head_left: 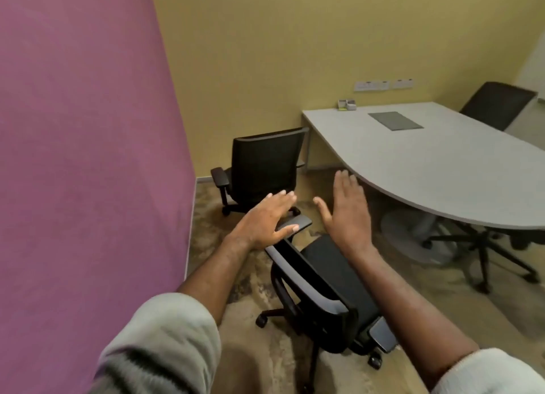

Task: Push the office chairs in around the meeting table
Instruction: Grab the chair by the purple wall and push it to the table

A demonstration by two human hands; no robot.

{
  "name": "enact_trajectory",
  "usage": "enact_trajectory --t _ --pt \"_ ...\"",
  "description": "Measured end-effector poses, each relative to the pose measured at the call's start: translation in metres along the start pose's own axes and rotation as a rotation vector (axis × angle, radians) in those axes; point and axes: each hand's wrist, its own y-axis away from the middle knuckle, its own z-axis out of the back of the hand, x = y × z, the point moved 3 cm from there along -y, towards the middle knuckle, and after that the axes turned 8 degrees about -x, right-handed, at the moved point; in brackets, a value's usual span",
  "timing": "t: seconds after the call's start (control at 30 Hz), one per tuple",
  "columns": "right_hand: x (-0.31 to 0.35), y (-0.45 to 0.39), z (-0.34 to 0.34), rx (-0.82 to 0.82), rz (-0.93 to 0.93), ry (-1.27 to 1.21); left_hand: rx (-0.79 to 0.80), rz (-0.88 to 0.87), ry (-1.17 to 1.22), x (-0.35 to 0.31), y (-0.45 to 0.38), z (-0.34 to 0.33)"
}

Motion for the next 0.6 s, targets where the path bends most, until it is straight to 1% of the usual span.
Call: enact_trajectory --t 0.07,0.17,0.27,0.37,0.43,0.53,0.6 --pt "0.003 0.025 -0.013 0.071 -0.017 0.013 0.100 -0.026 0.044 0.013 0.005 -0.020" --pt "0.007 0.064 -0.033 0.192 -0.139 -0.038 0.225 -0.053 0.063 0.030 0.010 -0.044" --pt "0.018 0.097 -0.047 0.311 -0.216 -0.061 0.299 -0.173 0.041 0.037 0.011 -0.062" --pt "0.037 0.119 -0.060 0.527 -0.220 -0.056 0.473 -0.262 0.035 0.039 0.009 -0.077" --pt "0.046 0.133 -0.069 0.620 -0.245 -0.037 0.572 -0.325 0.020 0.042 0.011 -0.088" --pt "0.052 0.135 -0.081 0.630 -0.356 0.027 0.653 -0.401 -0.041 0.052 0.009 -0.100" --pt "0.052 0.132 -0.093 0.629 -0.436 0.071 0.662 -0.418 -0.071 0.063 0.006 -0.107"
